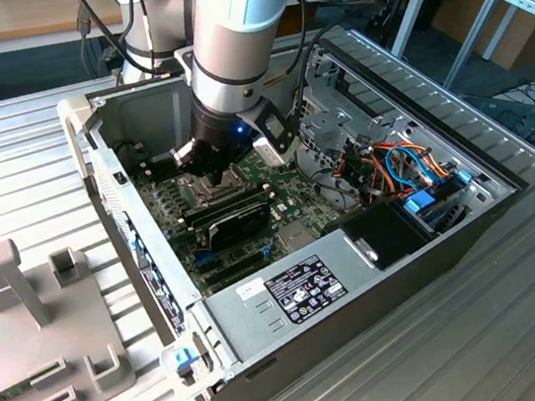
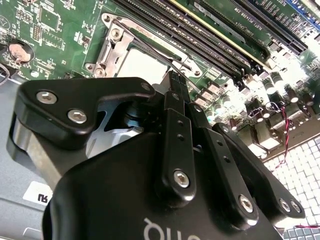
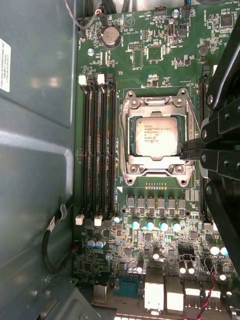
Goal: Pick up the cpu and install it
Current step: 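Install the second cpu locking lever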
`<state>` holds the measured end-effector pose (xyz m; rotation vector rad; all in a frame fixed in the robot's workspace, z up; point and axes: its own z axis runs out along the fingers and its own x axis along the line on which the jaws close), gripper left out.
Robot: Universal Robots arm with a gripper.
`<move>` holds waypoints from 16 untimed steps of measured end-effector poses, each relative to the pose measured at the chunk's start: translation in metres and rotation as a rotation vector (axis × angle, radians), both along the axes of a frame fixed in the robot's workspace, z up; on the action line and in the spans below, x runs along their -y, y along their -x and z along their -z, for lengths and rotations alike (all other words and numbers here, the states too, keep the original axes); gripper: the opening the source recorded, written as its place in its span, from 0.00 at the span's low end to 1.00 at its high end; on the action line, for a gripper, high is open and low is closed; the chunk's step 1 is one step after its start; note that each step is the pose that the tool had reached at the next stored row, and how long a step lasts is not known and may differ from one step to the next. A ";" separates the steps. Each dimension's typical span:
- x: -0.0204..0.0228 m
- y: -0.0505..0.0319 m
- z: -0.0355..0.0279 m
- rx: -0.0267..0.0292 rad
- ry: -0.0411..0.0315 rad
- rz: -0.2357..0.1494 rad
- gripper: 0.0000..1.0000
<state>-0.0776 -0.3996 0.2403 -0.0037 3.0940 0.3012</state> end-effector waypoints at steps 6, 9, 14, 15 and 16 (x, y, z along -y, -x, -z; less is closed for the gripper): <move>0.0002 0.0027 0.0008 0.0000 0.0001 0.000 0.11; 0.0003 0.0043 0.0020 0.0000 0.0011 0.000 0.11; 0.0004 0.0062 0.0051 0.0000 0.0034 0.000 0.11; 0.0004 0.0064 0.0055 -0.0001 0.0039 0.000 0.11; 0.0004 0.0066 0.0058 0.0000 0.0044 0.000 0.11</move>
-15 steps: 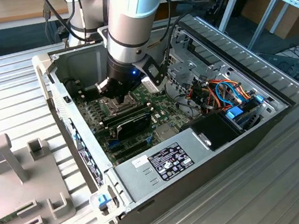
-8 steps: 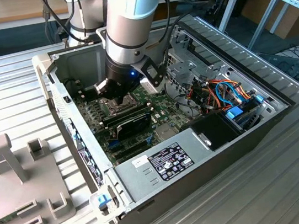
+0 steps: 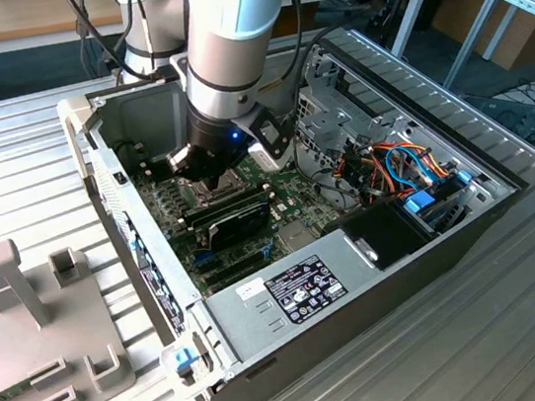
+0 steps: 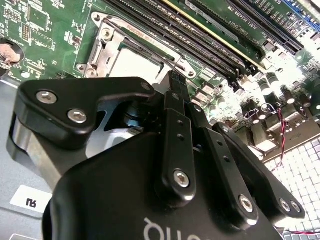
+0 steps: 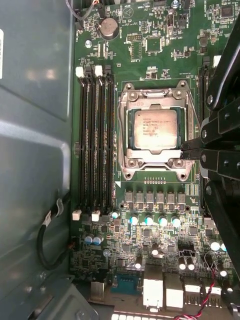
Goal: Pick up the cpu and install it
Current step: 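Install the second cpu locking lever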
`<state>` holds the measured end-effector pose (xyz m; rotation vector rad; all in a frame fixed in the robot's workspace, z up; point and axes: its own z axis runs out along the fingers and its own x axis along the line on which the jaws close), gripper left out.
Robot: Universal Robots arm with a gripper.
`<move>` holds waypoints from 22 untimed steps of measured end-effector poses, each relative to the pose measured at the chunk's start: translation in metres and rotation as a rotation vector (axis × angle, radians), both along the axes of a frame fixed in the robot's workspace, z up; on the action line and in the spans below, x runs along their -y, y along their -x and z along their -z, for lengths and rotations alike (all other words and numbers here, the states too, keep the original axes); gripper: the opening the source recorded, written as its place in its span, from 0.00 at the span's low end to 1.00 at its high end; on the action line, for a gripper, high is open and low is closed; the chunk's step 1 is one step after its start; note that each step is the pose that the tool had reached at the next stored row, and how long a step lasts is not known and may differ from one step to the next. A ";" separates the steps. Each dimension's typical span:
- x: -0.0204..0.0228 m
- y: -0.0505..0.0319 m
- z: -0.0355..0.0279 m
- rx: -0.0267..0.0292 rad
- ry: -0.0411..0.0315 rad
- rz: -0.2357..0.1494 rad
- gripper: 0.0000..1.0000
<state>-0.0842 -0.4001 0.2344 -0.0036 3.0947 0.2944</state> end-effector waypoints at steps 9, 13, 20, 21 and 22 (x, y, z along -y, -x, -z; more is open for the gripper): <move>0.0002 0.0003 0.0006 0.0002 0.0005 0.000 0.11; 0.0007 0.0002 -0.0001 0.0000 0.0007 0.000 0.11; 0.0018 0.0002 0.0000 0.0001 0.0007 0.000 0.11; 0.0018 0.0002 0.0000 0.0000 0.0008 0.000 0.11; 0.0018 0.0002 -0.0001 0.0001 0.0008 0.000 0.11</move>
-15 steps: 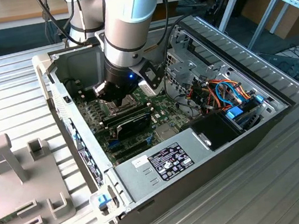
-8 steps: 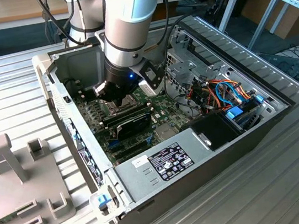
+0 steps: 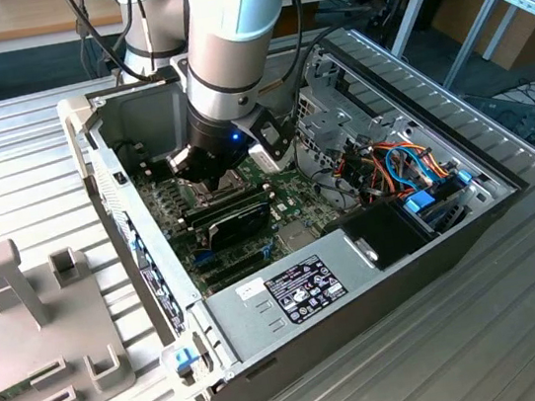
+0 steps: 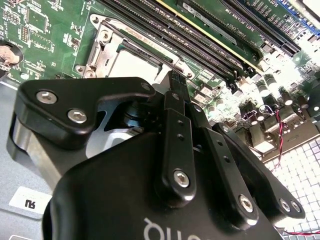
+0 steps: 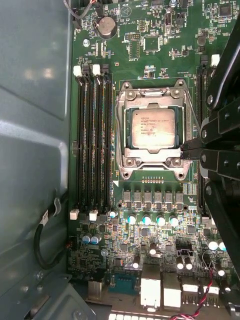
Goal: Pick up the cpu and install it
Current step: 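Install the second cpu locking lever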
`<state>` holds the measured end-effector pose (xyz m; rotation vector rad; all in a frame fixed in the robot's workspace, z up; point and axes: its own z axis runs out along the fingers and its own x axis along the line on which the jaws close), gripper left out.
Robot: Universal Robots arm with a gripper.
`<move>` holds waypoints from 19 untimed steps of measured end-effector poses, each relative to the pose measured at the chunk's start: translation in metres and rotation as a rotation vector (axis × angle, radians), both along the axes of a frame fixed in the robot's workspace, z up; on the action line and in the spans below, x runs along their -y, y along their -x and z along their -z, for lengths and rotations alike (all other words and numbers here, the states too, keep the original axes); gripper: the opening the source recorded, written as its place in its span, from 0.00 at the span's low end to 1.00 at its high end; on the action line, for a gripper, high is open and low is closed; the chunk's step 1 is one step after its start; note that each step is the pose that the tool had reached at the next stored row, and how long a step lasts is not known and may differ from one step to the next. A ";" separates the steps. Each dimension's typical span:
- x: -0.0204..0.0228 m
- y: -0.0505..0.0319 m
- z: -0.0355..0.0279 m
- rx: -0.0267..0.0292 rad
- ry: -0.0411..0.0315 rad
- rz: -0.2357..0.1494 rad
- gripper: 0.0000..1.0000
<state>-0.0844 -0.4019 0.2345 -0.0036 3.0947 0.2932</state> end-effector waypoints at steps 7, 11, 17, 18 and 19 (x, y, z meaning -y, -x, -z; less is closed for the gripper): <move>-0.0001 0.0000 -0.0071 -0.0002 0.0027 0.000 0.11; -0.0002 0.0000 -0.0080 0.0000 0.0026 0.000 0.11; 0.0016 0.0000 -0.0081 0.0000 0.0006 0.000 0.11; 0.0018 0.0000 -0.0081 0.0001 0.0002 0.000 0.11; 0.0019 0.0000 -0.0081 0.0000 -0.0004 0.000 0.11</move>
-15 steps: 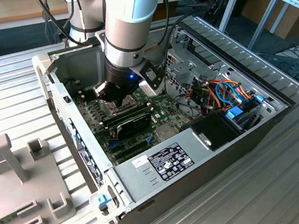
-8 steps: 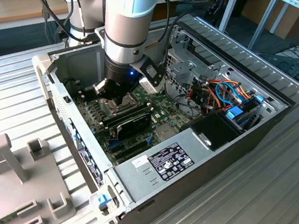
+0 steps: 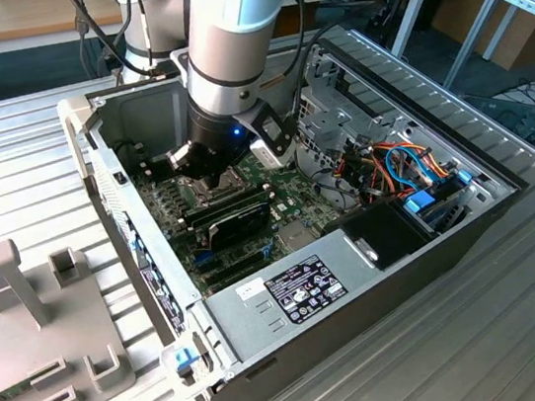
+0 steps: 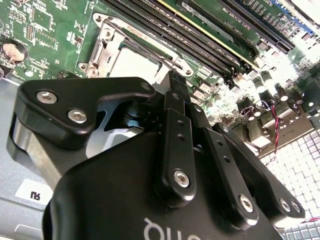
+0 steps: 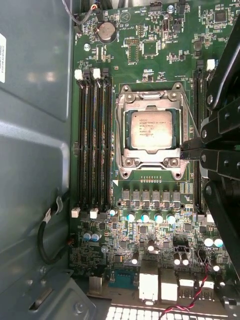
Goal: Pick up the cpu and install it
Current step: 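Install the second cpu locking lever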
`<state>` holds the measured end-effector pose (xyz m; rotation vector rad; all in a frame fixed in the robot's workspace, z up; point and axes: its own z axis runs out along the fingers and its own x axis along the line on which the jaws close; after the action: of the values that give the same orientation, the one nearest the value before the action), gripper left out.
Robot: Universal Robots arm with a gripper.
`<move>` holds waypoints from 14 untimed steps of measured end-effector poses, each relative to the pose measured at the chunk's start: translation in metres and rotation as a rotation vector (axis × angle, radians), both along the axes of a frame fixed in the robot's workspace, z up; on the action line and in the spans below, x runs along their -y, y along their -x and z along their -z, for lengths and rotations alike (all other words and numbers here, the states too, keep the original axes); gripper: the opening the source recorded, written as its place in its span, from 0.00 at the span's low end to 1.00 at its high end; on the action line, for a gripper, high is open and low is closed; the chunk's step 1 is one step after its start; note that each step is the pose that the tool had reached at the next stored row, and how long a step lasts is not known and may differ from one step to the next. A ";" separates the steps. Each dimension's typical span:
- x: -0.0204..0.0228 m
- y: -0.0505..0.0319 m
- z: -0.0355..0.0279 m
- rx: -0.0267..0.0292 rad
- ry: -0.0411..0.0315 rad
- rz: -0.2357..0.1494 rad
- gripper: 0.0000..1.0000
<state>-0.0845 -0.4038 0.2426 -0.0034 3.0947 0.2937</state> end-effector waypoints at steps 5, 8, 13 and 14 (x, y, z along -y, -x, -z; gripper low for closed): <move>0.0002 0.0012 0.0006 0.0000 -0.0007 0.000 0.11; 0.0002 0.0015 0.0007 0.0000 -0.0006 0.000 0.11; -0.0002 0.0025 0.0008 0.0001 -0.0007 0.000 0.11; -0.0003 0.0030 0.0009 0.0000 -0.0006 0.000 0.11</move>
<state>-0.0874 -0.4035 0.2417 -0.0034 3.0946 0.2947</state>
